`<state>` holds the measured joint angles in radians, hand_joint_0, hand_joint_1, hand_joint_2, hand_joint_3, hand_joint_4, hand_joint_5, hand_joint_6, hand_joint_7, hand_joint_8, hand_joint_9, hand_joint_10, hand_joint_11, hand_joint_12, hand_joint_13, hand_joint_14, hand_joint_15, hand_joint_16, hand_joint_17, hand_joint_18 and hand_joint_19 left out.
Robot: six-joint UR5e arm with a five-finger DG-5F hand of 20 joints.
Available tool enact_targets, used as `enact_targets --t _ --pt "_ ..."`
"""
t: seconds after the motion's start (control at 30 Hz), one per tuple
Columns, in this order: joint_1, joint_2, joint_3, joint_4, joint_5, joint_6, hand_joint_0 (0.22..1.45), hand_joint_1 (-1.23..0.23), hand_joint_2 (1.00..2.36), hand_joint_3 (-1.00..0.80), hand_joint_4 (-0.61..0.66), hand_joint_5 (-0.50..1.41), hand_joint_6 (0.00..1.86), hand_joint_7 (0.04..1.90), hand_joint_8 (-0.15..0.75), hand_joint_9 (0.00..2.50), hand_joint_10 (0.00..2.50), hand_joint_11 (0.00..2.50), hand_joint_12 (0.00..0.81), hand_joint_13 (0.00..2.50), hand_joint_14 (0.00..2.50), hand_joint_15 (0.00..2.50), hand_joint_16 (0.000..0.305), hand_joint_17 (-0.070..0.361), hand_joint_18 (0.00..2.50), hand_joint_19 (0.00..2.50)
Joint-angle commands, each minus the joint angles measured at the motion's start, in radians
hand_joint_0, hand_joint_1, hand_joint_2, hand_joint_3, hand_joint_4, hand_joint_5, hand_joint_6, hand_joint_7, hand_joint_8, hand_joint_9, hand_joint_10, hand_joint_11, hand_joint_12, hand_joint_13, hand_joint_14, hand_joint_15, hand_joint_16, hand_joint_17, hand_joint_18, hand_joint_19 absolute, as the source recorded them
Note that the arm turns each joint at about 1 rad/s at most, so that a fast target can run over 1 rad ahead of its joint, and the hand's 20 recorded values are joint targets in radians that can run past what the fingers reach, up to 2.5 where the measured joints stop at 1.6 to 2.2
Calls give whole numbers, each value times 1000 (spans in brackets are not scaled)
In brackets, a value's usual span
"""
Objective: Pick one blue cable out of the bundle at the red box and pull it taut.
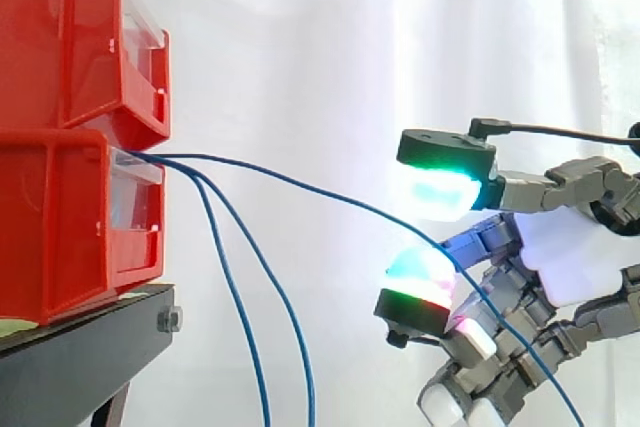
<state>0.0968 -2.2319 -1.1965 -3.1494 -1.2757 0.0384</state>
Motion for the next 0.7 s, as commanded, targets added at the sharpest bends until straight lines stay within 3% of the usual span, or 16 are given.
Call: enact_targets --t 0.0,0.47,0.67 --pt "0 0 0 0 -1 0 411 -616 1000 -500 107 -113 889 1107 393 938 14 873 421 723 15 466 62 139 639 417" --pt "0 0 0 -3 -2 3 405 -846 1000 -500 130 -115 891 1098 395 937 15 914 420 731 18 468 62 139 668 418" --pt "0 0 0 -3 -2 6 509 -785 1000 -500 115 -117 893 1142 354 923 18 913 380 714 18 488 53 119 624 461"
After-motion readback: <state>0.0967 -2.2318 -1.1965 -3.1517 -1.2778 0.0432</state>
